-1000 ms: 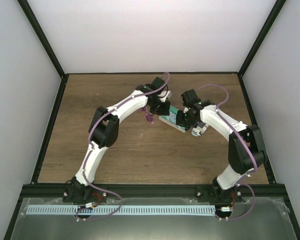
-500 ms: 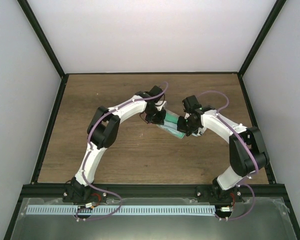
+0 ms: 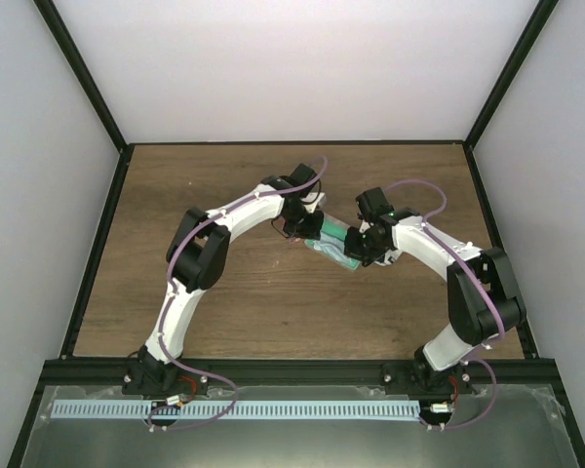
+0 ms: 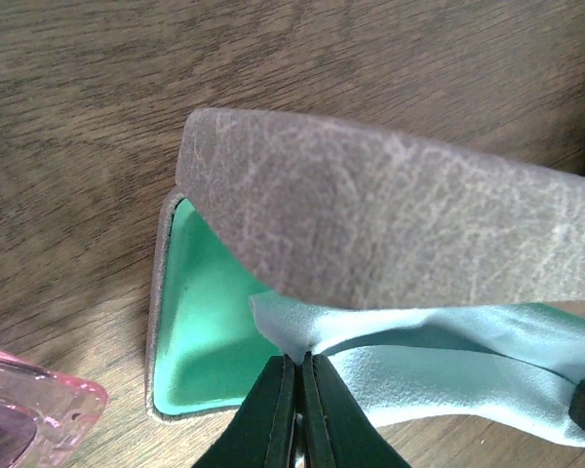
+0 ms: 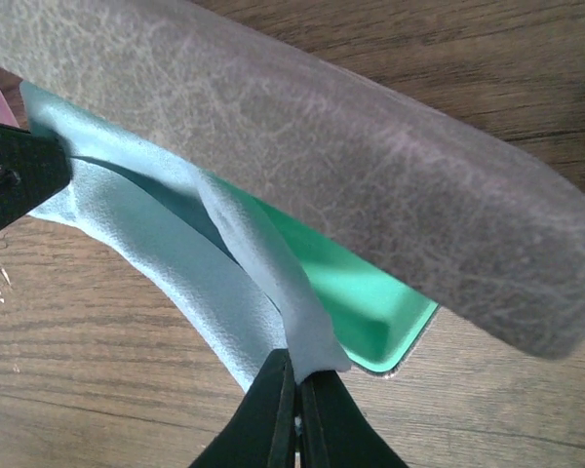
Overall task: Organize the sunglasses
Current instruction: Place the glasses cleaning cloth in the sunglasses case.
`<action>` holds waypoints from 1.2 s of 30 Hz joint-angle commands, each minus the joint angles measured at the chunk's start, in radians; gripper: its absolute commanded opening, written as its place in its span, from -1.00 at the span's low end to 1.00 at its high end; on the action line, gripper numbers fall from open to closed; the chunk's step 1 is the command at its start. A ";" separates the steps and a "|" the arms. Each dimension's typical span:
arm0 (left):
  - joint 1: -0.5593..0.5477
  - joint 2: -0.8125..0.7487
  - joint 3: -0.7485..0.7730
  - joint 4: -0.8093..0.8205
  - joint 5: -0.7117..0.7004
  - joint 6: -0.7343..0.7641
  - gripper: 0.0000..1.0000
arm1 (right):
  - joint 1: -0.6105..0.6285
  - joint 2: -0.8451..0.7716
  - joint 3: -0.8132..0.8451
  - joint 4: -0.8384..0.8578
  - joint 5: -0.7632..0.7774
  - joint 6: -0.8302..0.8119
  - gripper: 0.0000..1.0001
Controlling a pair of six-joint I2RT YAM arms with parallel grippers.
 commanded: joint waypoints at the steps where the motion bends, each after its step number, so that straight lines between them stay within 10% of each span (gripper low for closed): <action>1: -0.006 -0.021 -0.004 0.002 -0.012 0.016 -0.91 | -0.005 0.000 0.004 0.014 0.036 0.008 -0.99; 36: -0.005 0.080 0.070 -0.024 -0.045 0.043 -0.91 | 0.009 0.124 -0.011 0.065 0.111 0.004 -0.98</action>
